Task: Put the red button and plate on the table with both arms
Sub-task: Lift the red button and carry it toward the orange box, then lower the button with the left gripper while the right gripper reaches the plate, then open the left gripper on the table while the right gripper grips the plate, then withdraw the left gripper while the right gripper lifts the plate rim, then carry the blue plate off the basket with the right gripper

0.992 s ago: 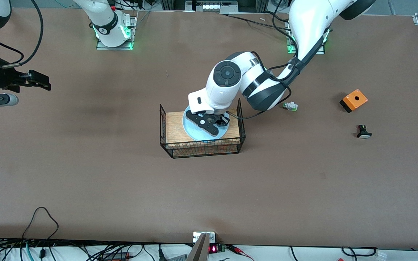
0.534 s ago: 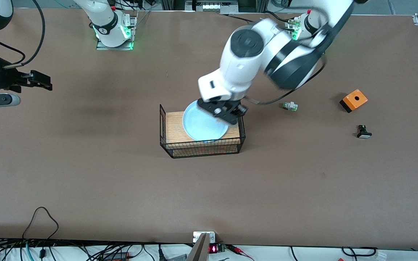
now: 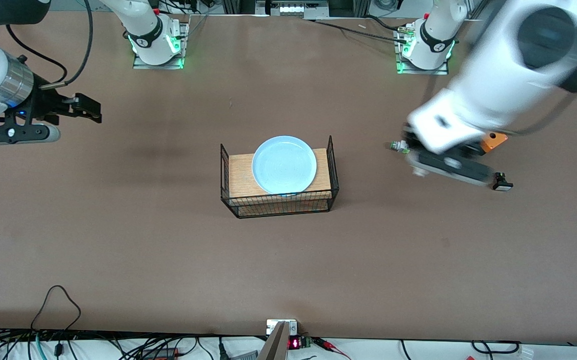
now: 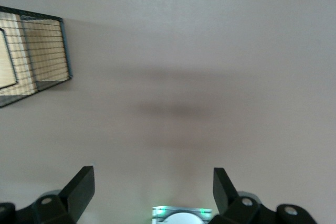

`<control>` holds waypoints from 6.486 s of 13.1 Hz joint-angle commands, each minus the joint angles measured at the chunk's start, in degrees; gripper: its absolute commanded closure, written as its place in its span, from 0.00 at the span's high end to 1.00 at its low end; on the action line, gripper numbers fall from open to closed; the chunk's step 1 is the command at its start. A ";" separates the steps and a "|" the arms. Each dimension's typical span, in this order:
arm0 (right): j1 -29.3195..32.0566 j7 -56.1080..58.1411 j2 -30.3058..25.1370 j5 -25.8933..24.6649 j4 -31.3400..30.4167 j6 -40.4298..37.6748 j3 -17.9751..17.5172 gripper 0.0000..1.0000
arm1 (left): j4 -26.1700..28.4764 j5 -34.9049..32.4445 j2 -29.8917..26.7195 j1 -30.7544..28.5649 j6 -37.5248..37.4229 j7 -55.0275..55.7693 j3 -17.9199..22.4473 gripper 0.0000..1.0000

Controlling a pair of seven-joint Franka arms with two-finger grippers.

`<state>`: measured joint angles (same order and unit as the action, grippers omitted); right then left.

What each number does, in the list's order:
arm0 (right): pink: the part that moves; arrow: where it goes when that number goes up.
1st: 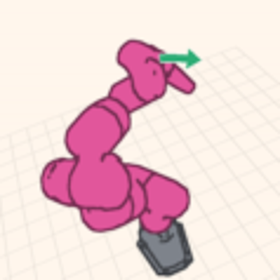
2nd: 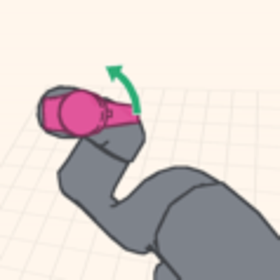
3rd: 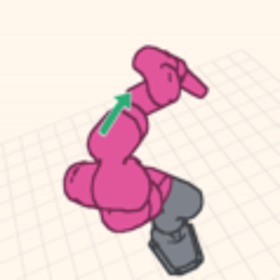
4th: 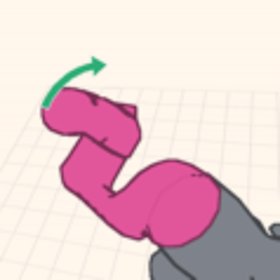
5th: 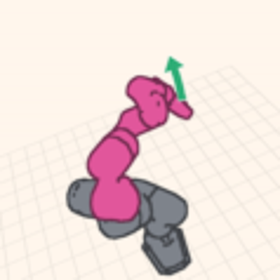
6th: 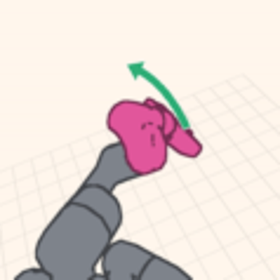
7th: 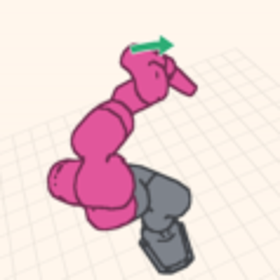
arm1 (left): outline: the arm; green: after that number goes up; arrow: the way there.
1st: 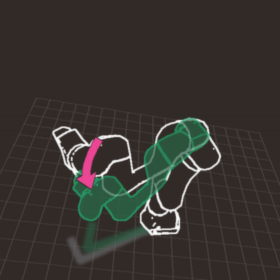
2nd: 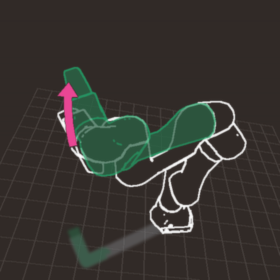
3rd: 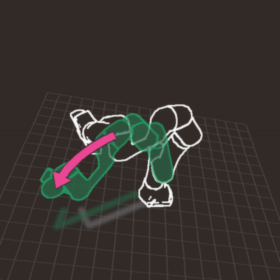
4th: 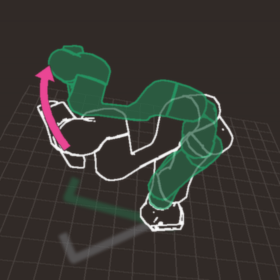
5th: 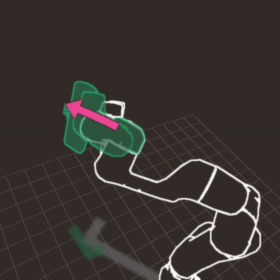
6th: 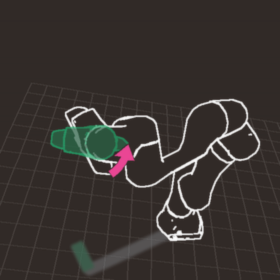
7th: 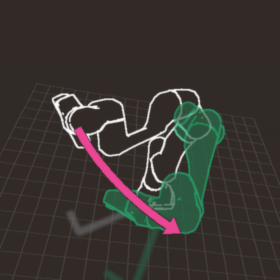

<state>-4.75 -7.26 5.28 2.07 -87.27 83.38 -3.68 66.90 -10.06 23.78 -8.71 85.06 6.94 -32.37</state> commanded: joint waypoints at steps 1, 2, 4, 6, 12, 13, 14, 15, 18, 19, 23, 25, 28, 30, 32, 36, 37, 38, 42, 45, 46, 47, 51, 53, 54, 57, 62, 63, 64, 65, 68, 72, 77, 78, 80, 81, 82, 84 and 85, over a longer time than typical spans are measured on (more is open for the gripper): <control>0.09 -6.77 0.52 4.41 1.40 -1.21 0.25 1.00 | 0.68 3.99 -0.05 -9.63 -1.21 -6.56 -0.76 0.00; 0.09 -10.28 0.61 6.08 1.40 -1.12 0.25 1.00 | 0.95 3.73 0.12 -12.27 -1.82 -9.37 -0.76 0.00; -0.52 -19.23 0.61 9.42 1.40 -0.86 0.17 1.00 | 2.17 0.94 0.21 -13.26 -2.79 -10.19 -0.06 0.00; -2.62 -26.54 0.88 11.98 1.40 -0.33 0.17 1.00 | 4.11 -1.02 0.13 -13.88 -2.79 -10.28 0.03 0.00; -9.83 -28.68 4.64 12.16 1.40 7.48 0.17 1.00 | 13.60 1.96 -6.45 -8.03 3.62 -10.02 8.86 0.00; -10.97 -28.77 5.26 12.16 1.40 9.50 0.17 1.00 | 13.78 4.58 -7.68 0.19 3.62 -10.02 17.95 0.00; -13.59 -29.64 6.05 11.99 1.40 11.34 0.17 1.00 | 13.61 6.70 -7.78 8.27 3.36 -10.45 27.79 0.00; -14.92 -33.74 7.28 11.99 1.40 12.14 0.25 1.00 | 13.70 8.46 -7.87 12.79 3.36 -10.89 33.37 0.00; -18.08 -44.65 10.62 12.25 1.40 16.45 0.17 1.00 | 17.72 9.53 -9.54 13.54 5.19 -10.63 34.57 0.00; -19.93 -46.51 11.85 12.08 1.40 17.42 0.17 1.00 | 21.39 9.53 -11.02 13.37 7.56 -10.46 34.66 0.00; -24.51 -56.87 16.24 11.46 1.40 22.69 0.25 1.00 | 32.84 9.62 -15.34 8.81 15.75 -10.37 33.87 0.00; -25.65 -61.45 17.22 10.24 1.40 23.05 0.25 1.00 | 35.39 9.62 -15.34 7.83 17.41 -10.20 33.25 0.00; -26.10 -61.82 19.06 10.23 1.40 28.31 0.34 1.00 | 42.33 9.62 -15.43 7.92 24.61 -10.19 33.25 0.00; -26.45 -61.99 21.17 10.06 1.40 30.95 0.34 1.00 | 48.21 9.62 -15.17 8.00 30.40 -10.19 33.25 0.00; -26.27 -61.82 22.84 10.14 1.40 31.75 0.34 1.00 | 53.92 9.71 -14.99 8.18 36.37 -9.84 32.90 0.00; -26.36 -61.47 24.95 10.05 1.40 34.92 0.34 1.00 | 60.89 10.15 -11.84 8.27 45.81 -9.84 31.85 0.00; -26.36 -61.55 25.13 10.05 1.40 34.92 0.34 1.00 | 60.81 10.15 -9.83 8.27 46.16 -9.84 31.76 0.00; -26.45 -61.55 25.22 9.97 1.40 34.92 0.34 1.00 | 60.81 10.15 -7.80 8.27 47.99 -9.84 31.76 0.00; -28.90 -61.55 26.10 4.19 1.40 34.74 0.34 0.95 | 60.98 10.15 -2.26 8.27 52.66 -9.84 31.76 0.05; -29.61 -61.82 26.19 2.67 1.31 34.48 0.34 0.82 | 60.98 10.15 -0.84 8.44 53.99 -10.37 31.67 0.33; -29.61 -61.73 26.19 3.11 1.31 34.39 0.34 0.72 | 60.63 10.15 -1.36 8.71 53.46 -10.11 31.58 0.82; -29.61 -61.73 26.19 3.20 1.31 34.39 0.34 0.71 | 60.19 10.15 -2.85 8.71 51.46 -10.28 31.41 1.00; -29.53 -61.29 26.19 3.55 1.14 32.47 0.26 0.35 | 52.57 10.15 -7.77 8.80 37.58 -9.84 30.26 1.00; -29.35 -61.03 26.19 3.73 1.14 30.97 0.17 0.21 | 45.99 10.06 -8.05 8.80 30.12 -9.84 30.26 1.00; -29.26 -61.03 26.19 5.12 1.14 30.87 0.17 0.12 | 41.69 10.06 -7.96 8.80 25.73 -10.02 30.35 1.00; -28.91 -61.11 26.19 12.68 1.14 30.79 0.25 0.00 | 30.17 9.71 -7.96 8.45 16.56 -9.84 30.53 1.00; -28.65 -65.06 25.49 14.18 1.40 30.26 0.60 0.00 | 20.04 10.15 -9.80 7.04 10.93 -9.41 30.44 1.00; -28.65 -65.59 24.96 14.27 1.40 30.17 0.69 0.00 | 18.98 10.15 -10.76 7.13 9.70 -8.97 30.26 1.00; -28.65 -65.68 24.17 14.27 1.40 30.00 0.69 0.00 | 17.84 10.06 -11.55 7.13 8.99 -8.79 30.18 1.00; -28.65 -65.60 23.64 14.27 1.49 28.95 0.87 0.00 | 16.87 10.06 -12.08 7.13 7.77 -8.53 30.09 1.00; -27.77 -65.51 21.63 14.45 1.49 26.40 1.05 0.00 | 16.33 9.36 -14.98 7.04 3.63 -5.72 30.09 1.00; -26.72 -65.77 20.30 17.78 3.24 23.15 1.05 0.00 | 16.60 10.15 -16.31 7.04 4.06 -5.45 30.18 1.00; -25.75 -68.04 20.21 20.06 9.39 14.63 1.22 0.00 | 16.86 12.34 -17.62 6.78 8.11 -2.73 30.70 1.00; -25.75 -68.58 19.60 20.68 9.92 13.74 1.22 0.00 | 17.03 12.17 -17.63 6.86 8.11 -2.46 30.70 1.00; -24.61 -68.50 18.02 20.86 10.01 12.25 1.05 0.00 | 17.73 12.17 -17.71 6.78 8.02 -2.37 30.35 1.00; -24.26 -68.32 17.49 20.87 10.01 11.28 1.13 0.00 | 17.91 12.17 -17.72 6.86 8.11 -2.37 30.44 1.00; -23.90 -67.97 16.62 20.78 10.01 9.97 1.13 0.00 | 18.00 12.17 -17.72 6.78 8.02 -2.37 30.35 1.00; -21.89 -66.14 15.56 20.60 10.01 7.07 1.13 0.00 | 17.83 12.17 -17.72 6.77 6.71 -2.46 30.35 1.00; -20.83 -63.69 15.03 20.60 10.10 5.14 1.13 0.00 | 17.74 12.17 -17.63 6.77 6.27 -2.46 30.35 1.00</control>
<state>-27.88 -73.88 21.74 21.77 -77.42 92.03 -2.25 83.92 0.95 7.12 -1.51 92.42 4.14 -1.76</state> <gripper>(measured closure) 0.965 0.000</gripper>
